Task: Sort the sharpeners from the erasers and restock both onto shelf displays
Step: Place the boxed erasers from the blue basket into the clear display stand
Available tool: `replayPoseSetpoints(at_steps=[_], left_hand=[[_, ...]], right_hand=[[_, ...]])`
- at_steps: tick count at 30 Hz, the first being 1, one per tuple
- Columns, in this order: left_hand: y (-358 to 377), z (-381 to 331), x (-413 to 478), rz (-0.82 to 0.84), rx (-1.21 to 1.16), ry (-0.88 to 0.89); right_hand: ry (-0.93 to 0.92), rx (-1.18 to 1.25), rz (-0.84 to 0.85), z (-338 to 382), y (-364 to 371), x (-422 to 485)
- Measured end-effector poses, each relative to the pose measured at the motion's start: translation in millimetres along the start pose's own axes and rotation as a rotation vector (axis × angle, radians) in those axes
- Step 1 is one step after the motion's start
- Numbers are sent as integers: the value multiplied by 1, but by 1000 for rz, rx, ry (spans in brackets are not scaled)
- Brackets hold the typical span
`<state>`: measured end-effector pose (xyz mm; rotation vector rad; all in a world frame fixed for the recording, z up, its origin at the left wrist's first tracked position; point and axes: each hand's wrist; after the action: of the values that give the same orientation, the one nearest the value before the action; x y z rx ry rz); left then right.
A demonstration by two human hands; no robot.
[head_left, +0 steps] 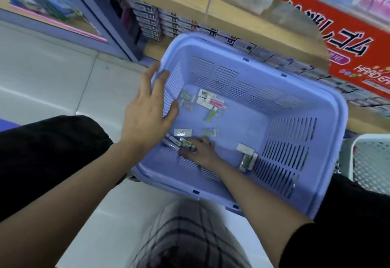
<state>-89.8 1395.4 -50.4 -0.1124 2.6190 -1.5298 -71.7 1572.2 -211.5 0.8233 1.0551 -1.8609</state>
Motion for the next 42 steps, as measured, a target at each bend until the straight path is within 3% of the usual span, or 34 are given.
replayPoseSetpoints(at_steps=[6, 12, 20, 24, 28, 35, 42], left_hand=[[0, 0, 0, 11, -13, -23], [0, -2, 1, 0, -12, -39], [2, 3, 0, -25, -44, -24], [2, 2, 2, -25, -83, -125], [2, 2, 3, -26, -125, -194], [4, 3, 3, -41, -117, -181], [3, 3, 2, -72, -145, -166]], right_hand=[[113, 78, 9, 17, 4, 17], [-56, 183, -16, 28, 3, 7], [-31, 207, 100, 35, 4, 25], [-94, 260, 68, 33, 6, 19], [-46, 311, 115, 40, 4, 19], [-78, 332, 89, 42, 9, 24], [-109, 432, -108, 46, 14, 23]])
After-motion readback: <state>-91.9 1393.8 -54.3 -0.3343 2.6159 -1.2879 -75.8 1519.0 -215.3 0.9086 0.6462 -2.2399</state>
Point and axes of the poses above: each hand's wrist, its own x-axis towards the middle knuckle, its own y-axis out of the palm, z = x × y, and after that the axes turned 2 degrees about y, right-handed
